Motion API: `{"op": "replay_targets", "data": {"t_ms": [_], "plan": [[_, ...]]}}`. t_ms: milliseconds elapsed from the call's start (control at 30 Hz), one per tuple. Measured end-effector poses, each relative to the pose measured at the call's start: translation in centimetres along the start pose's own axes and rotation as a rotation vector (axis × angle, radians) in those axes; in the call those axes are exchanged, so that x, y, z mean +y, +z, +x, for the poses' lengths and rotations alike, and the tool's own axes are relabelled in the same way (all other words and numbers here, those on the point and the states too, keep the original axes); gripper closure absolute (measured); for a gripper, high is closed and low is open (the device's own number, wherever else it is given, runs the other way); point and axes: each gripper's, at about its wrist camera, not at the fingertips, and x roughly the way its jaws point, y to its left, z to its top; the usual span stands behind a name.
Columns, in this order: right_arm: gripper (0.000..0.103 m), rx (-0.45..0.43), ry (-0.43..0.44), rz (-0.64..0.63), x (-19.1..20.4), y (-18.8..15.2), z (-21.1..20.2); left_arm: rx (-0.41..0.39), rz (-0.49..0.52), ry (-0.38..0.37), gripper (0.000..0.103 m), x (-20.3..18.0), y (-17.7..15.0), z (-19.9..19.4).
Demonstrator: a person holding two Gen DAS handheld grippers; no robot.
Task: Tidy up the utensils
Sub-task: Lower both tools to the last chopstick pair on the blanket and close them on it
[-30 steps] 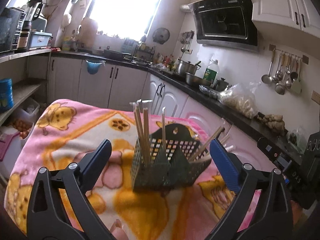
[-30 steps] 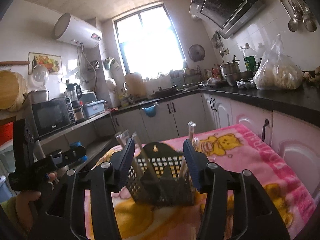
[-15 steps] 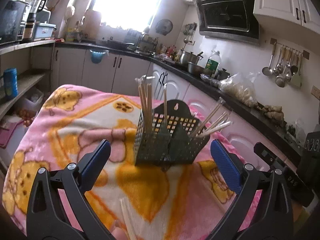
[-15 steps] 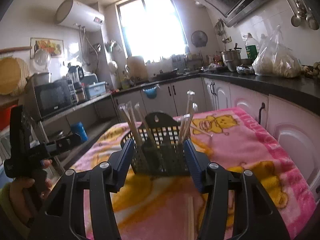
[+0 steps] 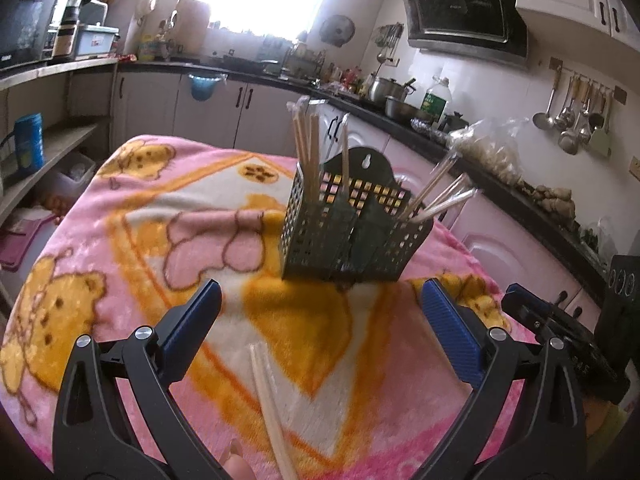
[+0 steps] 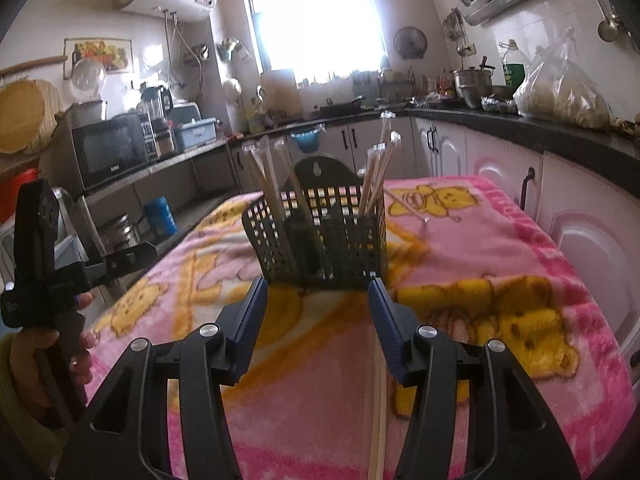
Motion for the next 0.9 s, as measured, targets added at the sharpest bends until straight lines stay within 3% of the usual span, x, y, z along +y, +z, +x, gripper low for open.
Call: {"op": "replay_targets", "data": {"t_ms": [133,300,500,700,900], "plan": [[0.053,0.040,-0.010,0.005,-0.2,-0.8,0.6,0.035,0.011,0.018,0.012,0.4,-1.2,0.3],[0.053,0.125,-0.043,-0.009,-0.6,-1.4,1.8,0.138,0.020,0.041,0.012,1.0,-2.8,1.9],[0.053,0.215,-0.064,-0.019,-1.0,-2.0,3.5,0.230,-0.016,0.028,0.012,2.0,-4.3,3.7],[0.053,0.361,-0.095,-0.043,-1.4,-2.5,6.7,0.306,-0.039,0.022,0.012,2.7,-5.1,5.6],[0.053,0.458,-0.124,-0.053,-1.8,-2.6,9.5,0.367,-0.071,0.008,0.018,3.4,-5.8,7.1]]}}
